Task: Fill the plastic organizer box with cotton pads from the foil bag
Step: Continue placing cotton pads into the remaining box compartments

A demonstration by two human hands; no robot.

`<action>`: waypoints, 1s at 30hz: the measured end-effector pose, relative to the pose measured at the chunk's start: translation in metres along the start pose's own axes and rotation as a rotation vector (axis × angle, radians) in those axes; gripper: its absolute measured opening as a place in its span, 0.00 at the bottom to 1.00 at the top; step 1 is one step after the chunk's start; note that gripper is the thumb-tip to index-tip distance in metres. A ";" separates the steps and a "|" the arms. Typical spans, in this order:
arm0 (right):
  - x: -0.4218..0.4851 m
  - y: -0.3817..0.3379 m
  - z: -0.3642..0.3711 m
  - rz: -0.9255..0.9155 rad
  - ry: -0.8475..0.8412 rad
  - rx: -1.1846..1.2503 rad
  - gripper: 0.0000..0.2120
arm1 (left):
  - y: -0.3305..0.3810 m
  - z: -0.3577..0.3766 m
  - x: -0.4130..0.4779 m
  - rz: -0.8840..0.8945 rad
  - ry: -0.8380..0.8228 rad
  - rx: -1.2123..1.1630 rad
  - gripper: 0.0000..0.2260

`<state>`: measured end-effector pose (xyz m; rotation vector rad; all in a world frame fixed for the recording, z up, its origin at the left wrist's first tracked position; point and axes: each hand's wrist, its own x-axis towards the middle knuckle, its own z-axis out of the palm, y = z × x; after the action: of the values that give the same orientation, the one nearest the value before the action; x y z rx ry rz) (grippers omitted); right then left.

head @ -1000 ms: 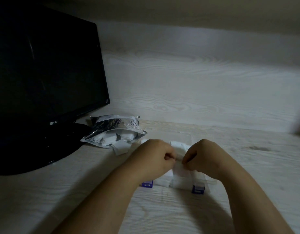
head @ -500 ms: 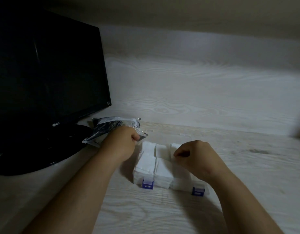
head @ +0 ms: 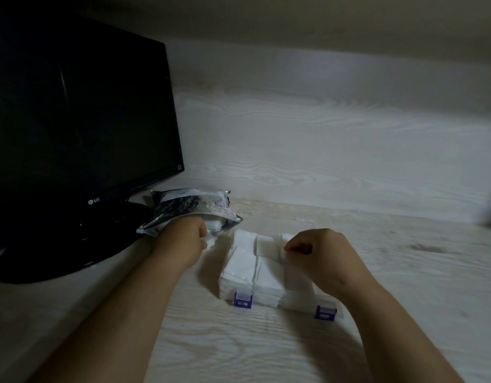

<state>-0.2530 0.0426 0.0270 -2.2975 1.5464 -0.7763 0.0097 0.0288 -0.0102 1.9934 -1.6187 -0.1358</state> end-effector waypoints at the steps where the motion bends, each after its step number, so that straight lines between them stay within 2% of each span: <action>1: 0.000 0.000 0.000 -0.002 0.002 0.001 0.07 | -0.001 0.001 0.001 -0.002 0.003 -0.008 0.08; 7: 0.000 0.000 0.001 0.010 0.004 0.029 0.06 | -0.004 0.005 0.002 0.007 0.057 0.013 0.08; 12: 0.001 0.001 0.002 0.018 -0.014 0.023 0.05 | 0.003 0.006 0.000 0.017 0.029 0.092 0.13; 18: 0.000 0.000 0.001 0.028 -0.009 0.027 0.05 | 0.000 0.006 0.002 -0.030 0.036 -0.035 0.03; 21: 0.000 0.000 0.001 0.029 -0.007 0.025 0.05 | -0.001 0.006 0.001 -0.039 0.054 -0.027 0.05; 24: 0.000 0.000 0.001 0.018 -0.005 0.014 0.05 | 0.001 0.004 -0.001 -0.014 0.058 0.020 0.03; 26: 0.000 -0.001 0.001 0.016 -0.004 0.017 0.05 | 0.004 0.002 -0.004 -0.020 0.056 0.044 0.05; 30: -0.001 -0.001 0.001 0.018 0.012 0.035 0.06 | 0.012 -0.005 -0.005 -0.076 0.162 0.112 0.13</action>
<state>-0.2519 0.0434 0.0262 -2.2547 1.5442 -0.8083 -0.0001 0.0342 -0.0014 2.0925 -1.4782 0.0877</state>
